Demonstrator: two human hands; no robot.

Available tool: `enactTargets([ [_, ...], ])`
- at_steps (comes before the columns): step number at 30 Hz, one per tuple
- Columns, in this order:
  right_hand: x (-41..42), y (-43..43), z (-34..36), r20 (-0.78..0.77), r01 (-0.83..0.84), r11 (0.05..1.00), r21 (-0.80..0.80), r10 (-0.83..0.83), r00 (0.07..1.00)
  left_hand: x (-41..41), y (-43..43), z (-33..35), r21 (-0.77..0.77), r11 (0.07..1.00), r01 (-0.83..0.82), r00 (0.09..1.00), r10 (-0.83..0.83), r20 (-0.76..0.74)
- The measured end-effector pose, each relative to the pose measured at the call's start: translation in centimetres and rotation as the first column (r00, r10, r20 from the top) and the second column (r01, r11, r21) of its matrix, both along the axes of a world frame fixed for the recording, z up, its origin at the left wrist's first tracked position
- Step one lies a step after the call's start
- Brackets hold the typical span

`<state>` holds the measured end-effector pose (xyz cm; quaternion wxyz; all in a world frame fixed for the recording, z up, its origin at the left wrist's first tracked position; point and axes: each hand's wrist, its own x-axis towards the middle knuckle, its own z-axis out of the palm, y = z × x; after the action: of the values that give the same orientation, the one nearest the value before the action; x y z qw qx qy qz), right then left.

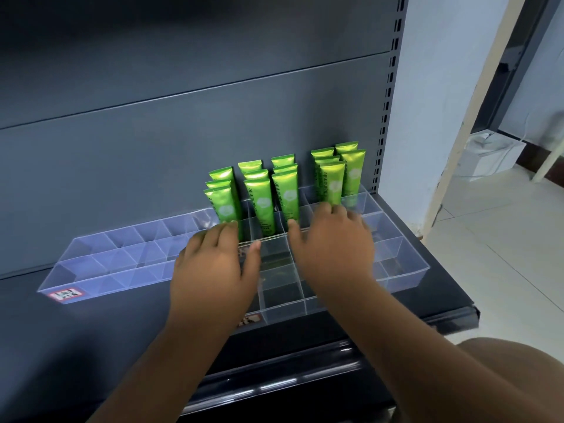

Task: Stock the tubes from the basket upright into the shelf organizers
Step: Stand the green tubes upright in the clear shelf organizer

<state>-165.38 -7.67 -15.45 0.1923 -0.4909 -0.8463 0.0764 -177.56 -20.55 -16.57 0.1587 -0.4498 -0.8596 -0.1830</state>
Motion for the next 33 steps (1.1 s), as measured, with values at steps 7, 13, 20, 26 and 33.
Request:
enactTargets([
  [7, -1.8, -8.1, -0.2, -0.227, -0.458, 0.880, 0.130, 0.476, 0.850, -1.3, -6.9, 1.4, -0.079, 0.983, -0.165, 0.986, 0.163, -0.039],
  [13, -5.5, -15.6, 0.4, -0.164, -0.667, 0.740, 0.079, 0.670, 0.724, -2.6, -17.8, 1.9, -0.059, 0.912, -0.406, 0.914, 0.405, -0.021],
  [20, -10.9, -29.3, 2.1, -0.108, -0.830, 0.525, 0.187, 0.851, 0.514, -3.1, -33.5, 2.7, -0.011, 0.760, -0.650, 0.760, 0.649, -0.009],
  [26, -15.6, -44.0, 1.8, -0.168, -0.947, 0.247, 0.204, 0.962, 0.215, -1.8, -46.0, 1.6, 0.002, 0.537, -0.844, 0.536, 0.843, 0.041],
  [33, -20.4, -56.2, -7.5, -0.075, -0.994, 0.038, -0.107, 0.996, 0.046, -1.8, -57.0, -7.7, -0.192, 0.229, -0.954, 0.171, 0.945, 0.279],
])
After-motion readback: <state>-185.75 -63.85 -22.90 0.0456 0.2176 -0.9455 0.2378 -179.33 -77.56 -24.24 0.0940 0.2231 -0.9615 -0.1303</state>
